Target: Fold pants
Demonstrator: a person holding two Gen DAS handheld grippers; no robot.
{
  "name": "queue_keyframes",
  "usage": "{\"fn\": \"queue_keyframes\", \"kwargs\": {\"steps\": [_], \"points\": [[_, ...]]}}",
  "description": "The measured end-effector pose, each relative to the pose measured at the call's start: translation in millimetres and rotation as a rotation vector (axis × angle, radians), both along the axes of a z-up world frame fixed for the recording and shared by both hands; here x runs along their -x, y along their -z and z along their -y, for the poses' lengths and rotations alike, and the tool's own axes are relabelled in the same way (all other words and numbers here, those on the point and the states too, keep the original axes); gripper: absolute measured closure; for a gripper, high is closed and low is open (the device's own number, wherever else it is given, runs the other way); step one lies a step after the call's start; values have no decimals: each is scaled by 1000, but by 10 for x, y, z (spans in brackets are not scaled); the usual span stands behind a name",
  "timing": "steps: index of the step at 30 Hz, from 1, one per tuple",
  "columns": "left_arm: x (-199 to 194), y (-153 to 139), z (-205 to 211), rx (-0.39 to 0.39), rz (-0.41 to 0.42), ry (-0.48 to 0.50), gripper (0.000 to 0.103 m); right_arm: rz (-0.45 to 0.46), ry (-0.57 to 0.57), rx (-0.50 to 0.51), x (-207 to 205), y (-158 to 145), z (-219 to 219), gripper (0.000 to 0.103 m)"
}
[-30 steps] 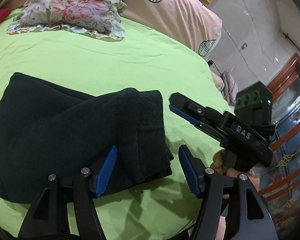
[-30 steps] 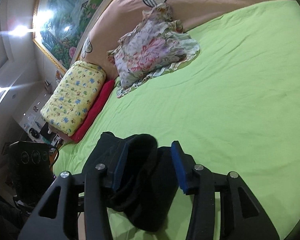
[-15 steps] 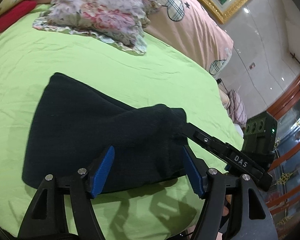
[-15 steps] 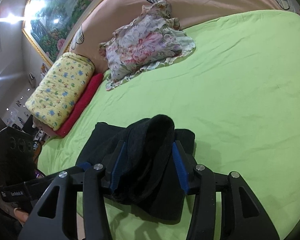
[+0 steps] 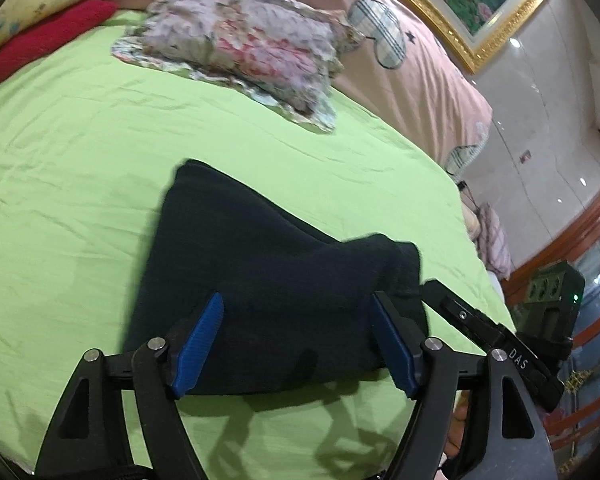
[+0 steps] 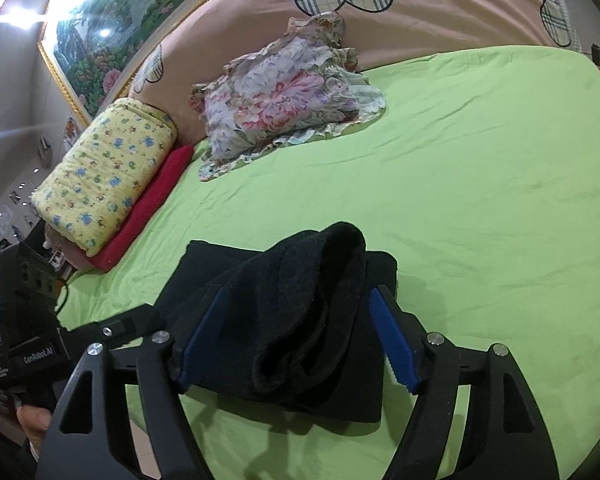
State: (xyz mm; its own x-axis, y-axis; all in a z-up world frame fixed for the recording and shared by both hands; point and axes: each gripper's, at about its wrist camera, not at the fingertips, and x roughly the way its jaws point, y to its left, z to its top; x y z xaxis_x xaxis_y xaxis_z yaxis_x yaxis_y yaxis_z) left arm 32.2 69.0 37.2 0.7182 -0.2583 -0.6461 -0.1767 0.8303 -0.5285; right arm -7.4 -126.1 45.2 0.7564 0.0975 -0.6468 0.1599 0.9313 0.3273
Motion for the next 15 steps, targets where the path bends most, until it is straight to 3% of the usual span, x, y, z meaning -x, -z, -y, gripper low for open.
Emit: {"fn": "queue_keyframes", "kwargs": {"steps": [4, 8, 15], "points": [[33, 41, -190, 14, -5, -30, 27, -25, 25, 23, -39, 46, -37, 28], [53, 75, -324, -19, -23, -72, 22, -50, 59, 41, -73, 89, -58, 27], [39, 243, -524, 0, -68, -95, 22, -85, 88, 9, -93, 206, -24, 24]]}}
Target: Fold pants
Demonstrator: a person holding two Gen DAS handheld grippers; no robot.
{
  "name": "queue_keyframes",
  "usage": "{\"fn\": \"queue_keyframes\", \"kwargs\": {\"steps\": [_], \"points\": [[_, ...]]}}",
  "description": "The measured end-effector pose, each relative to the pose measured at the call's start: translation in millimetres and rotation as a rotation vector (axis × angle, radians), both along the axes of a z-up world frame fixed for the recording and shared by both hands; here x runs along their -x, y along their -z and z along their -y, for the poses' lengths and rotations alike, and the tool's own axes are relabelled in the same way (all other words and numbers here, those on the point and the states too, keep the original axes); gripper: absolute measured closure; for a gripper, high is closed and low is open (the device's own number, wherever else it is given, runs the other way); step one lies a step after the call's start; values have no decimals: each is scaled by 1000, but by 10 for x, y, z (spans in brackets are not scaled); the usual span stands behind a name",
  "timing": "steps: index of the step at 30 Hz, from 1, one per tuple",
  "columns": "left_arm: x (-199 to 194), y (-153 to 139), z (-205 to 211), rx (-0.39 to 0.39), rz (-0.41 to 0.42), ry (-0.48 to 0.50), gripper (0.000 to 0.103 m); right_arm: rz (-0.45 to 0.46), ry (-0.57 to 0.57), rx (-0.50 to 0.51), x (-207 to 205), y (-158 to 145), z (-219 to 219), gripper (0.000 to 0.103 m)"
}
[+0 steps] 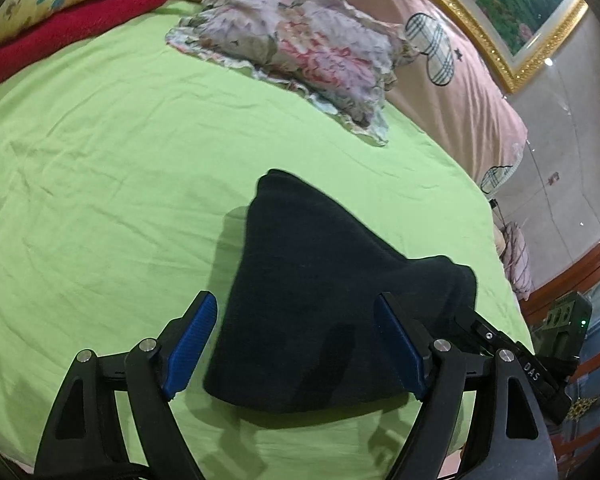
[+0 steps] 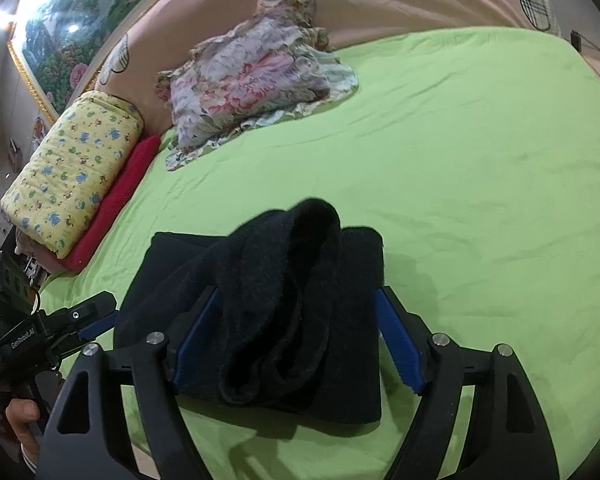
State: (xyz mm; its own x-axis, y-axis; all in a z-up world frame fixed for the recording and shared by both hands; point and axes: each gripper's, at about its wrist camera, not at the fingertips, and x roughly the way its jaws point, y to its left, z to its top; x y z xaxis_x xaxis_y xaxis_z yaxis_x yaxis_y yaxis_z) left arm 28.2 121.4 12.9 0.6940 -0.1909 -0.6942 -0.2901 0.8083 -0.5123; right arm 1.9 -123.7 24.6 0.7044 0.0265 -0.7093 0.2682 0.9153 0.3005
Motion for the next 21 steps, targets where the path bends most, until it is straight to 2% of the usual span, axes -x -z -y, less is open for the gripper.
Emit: {"fn": "queue_keyframes", "kwargs": {"steps": [10, 21], "points": [[-54, 173, -79, 7, -40, -1, 22, -45, 32, -9, 2, 140, 23, 21], [-132, 245, -87, 22, -55, -1, 21, -46, 41, -6, 8, 180, 45, 18]]}}
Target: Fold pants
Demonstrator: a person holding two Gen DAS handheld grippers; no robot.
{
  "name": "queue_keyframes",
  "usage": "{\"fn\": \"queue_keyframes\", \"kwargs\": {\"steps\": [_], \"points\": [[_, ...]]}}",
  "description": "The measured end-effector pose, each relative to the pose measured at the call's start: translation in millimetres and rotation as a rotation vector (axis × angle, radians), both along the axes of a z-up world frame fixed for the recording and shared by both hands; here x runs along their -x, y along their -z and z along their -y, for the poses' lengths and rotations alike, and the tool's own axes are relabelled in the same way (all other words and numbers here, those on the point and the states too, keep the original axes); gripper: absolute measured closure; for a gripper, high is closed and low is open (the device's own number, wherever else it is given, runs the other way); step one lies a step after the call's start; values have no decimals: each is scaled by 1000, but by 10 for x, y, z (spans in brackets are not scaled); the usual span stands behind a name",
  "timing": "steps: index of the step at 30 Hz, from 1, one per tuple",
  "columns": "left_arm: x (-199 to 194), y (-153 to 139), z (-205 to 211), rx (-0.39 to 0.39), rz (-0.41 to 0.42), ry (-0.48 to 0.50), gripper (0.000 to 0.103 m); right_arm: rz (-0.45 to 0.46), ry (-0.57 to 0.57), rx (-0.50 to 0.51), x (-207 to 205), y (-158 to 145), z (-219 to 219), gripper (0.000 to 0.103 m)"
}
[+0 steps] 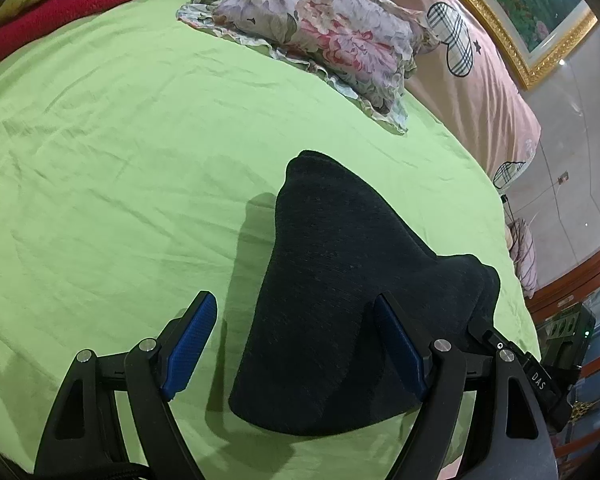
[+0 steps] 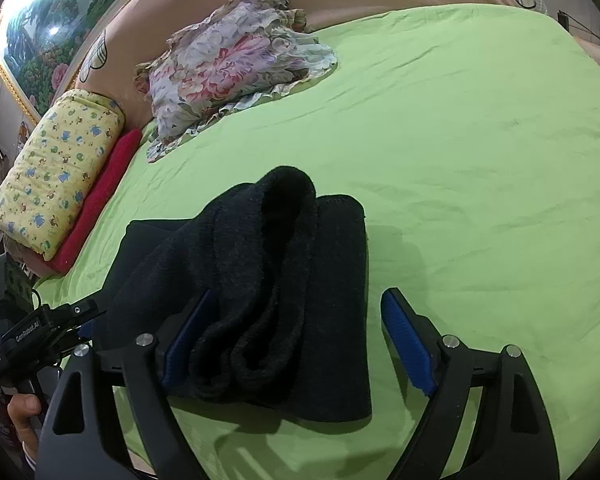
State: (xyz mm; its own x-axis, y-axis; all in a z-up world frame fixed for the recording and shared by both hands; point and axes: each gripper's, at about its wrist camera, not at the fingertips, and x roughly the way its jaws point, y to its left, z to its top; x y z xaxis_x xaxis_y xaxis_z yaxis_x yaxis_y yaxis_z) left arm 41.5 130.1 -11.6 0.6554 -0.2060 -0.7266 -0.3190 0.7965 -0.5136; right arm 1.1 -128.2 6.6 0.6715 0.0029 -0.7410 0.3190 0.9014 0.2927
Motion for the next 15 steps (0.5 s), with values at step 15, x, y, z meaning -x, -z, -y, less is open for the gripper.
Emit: {"fn": "queue_keyframes", "kwargs": {"steps": [15], "points": [[-142, 139, 43, 23, -21, 13, 18, 14, 0, -15, 105, 73, 76, 20]]}}
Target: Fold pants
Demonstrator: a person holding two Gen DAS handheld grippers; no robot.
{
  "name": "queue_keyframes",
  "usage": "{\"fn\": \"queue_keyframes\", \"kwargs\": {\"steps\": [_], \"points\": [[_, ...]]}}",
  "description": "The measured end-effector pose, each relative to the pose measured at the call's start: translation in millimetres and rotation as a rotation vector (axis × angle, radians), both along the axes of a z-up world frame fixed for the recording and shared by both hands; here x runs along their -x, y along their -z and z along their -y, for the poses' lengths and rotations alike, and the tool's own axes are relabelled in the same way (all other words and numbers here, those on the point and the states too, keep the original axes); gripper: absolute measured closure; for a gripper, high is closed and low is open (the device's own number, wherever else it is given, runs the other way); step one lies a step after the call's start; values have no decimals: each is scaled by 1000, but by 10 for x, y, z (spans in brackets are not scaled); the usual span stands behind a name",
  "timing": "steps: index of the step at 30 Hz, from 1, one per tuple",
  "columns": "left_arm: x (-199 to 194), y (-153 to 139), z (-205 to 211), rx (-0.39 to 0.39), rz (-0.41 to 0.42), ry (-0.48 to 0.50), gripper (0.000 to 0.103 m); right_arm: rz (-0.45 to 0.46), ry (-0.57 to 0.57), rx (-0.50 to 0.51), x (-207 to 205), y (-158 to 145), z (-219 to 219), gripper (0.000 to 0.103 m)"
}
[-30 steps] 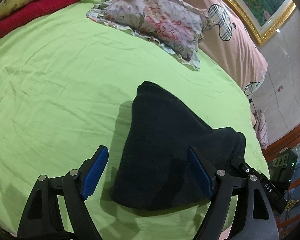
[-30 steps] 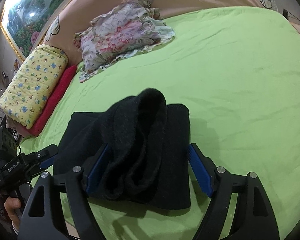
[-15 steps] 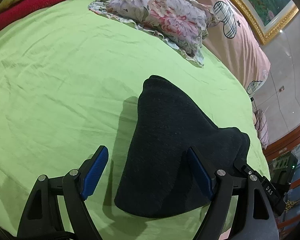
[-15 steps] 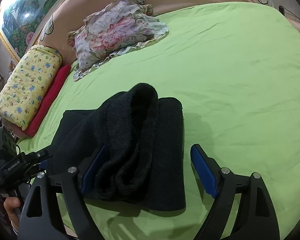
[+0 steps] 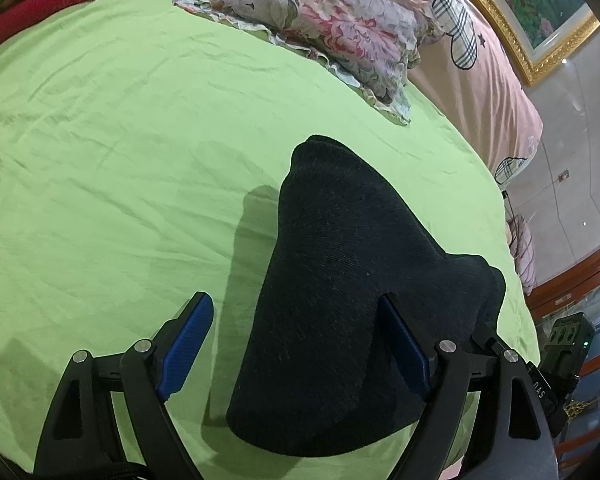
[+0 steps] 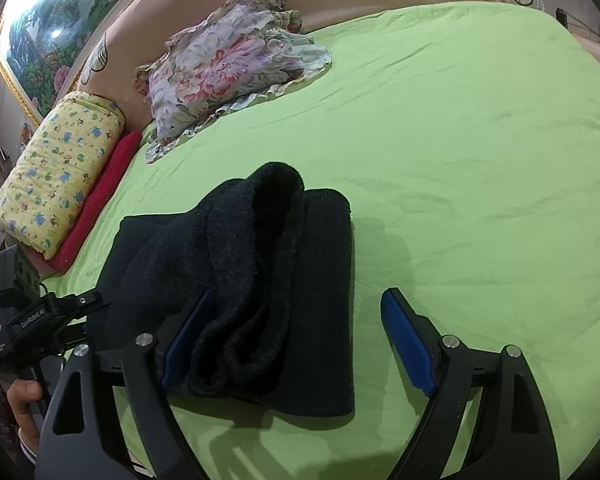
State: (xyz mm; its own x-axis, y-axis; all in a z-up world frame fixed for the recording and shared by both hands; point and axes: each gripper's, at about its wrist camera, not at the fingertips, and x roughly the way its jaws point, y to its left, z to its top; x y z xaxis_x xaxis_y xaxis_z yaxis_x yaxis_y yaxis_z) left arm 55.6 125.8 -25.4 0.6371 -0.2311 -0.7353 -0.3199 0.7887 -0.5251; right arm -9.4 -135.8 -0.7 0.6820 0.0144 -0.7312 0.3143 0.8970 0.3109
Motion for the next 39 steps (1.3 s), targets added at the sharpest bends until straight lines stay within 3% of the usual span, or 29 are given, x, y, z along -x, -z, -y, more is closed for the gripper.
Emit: {"fn": "queue_keyframes", "kwargs": {"steps": [5, 10, 13, 16, 18, 25, 30, 34, 39], "points": [[-43, 43, 7, 4, -4, -3, 15, 16, -38, -67, 3, 40, 44, 35], [-127, 63, 47, -19, -8, 0, 12, 28, -47, -151, -6, 111, 118, 35], [-183, 62, 98, -54, -14, 9, 12, 30, -55, -150, -20, 121, 105, 35], [-236, 60, 172, -77, -11, 34, 17, 35, -60, -155, -26, 134, 103, 36], [-267, 65, 198, -53, -5, 55, 35, 40, -62, -165, -26, 142, 115, 36], [-272, 3, 274, -84, 9, 71, 46, 53, -64, -174, -16, 152, 113, 37], [-230, -103, 349, -138, 35, 97, 63, 61, -60, -177, 12, 146, 98, 41], [-174, -177, 402, -176, 46, 101, 65, 64, -64, -171, 21, 114, 75, 48], [-107, -231, 359, -155, 60, 94, 67, 77, -69, -163, 57, 62, 19, 51]]}}
